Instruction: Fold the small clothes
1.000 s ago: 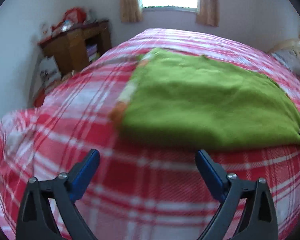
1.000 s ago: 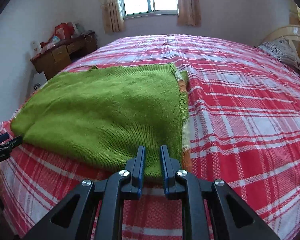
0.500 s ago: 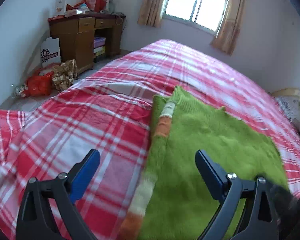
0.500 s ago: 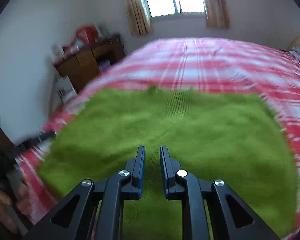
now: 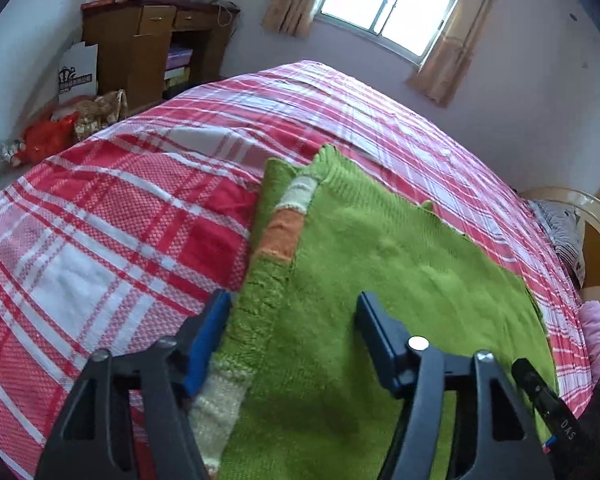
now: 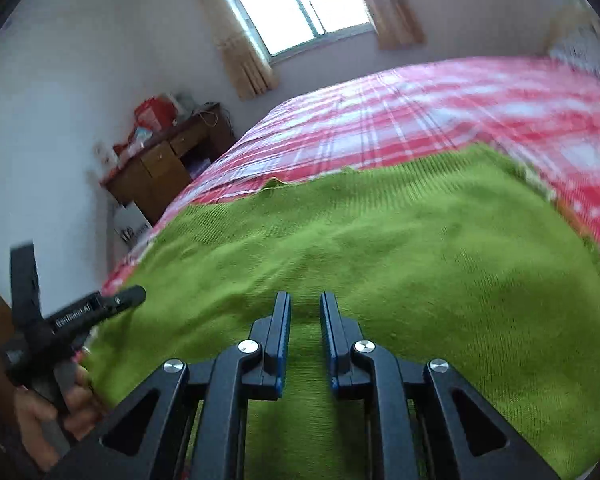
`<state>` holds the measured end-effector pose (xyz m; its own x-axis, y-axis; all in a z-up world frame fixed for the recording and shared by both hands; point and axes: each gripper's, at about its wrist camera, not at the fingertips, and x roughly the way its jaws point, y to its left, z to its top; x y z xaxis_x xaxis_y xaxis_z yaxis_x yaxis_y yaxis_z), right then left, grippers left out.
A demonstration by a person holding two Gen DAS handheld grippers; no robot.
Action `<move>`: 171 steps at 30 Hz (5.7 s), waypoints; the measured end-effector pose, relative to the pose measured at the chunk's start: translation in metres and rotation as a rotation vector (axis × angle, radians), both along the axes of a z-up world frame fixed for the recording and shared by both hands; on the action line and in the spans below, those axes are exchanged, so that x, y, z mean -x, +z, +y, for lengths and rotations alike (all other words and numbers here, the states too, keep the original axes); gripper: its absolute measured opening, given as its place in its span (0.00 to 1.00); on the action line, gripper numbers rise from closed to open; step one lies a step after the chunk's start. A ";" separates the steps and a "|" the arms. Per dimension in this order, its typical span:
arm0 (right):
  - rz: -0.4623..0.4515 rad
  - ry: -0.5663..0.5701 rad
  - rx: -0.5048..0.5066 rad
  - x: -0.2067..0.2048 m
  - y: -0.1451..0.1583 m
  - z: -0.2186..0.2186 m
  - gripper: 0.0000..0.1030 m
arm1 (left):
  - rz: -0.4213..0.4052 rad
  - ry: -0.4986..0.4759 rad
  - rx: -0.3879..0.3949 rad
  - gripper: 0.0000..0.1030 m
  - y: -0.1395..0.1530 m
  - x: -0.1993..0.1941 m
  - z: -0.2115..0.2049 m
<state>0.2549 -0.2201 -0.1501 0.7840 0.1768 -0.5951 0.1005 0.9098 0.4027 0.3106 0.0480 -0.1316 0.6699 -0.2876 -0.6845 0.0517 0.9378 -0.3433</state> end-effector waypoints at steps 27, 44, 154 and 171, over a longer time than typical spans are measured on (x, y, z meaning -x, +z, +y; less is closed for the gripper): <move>-0.025 0.010 -0.182 0.005 -0.013 -0.026 0.16 | -0.186 -0.294 -0.307 0.11 0.019 0.048 -0.159; 0.022 0.196 -0.304 -0.058 0.019 -0.038 0.52 | -0.198 -0.299 -0.264 0.11 0.016 0.052 -0.156; -0.006 -0.007 -0.040 0.157 0.064 -0.157 0.37 | -0.208 -0.459 -0.150 0.61 0.056 0.118 -0.100; 0.107 -0.025 0.197 0.050 0.034 -0.131 0.17 | -0.115 -0.351 -0.246 0.64 0.025 0.064 -0.199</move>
<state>0.2051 -0.3510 -0.1165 0.7175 0.0300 -0.6960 0.1567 0.9665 0.2031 0.2462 -0.1512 -0.1066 0.6364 -0.3494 -0.6877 0.4067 0.9095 -0.0858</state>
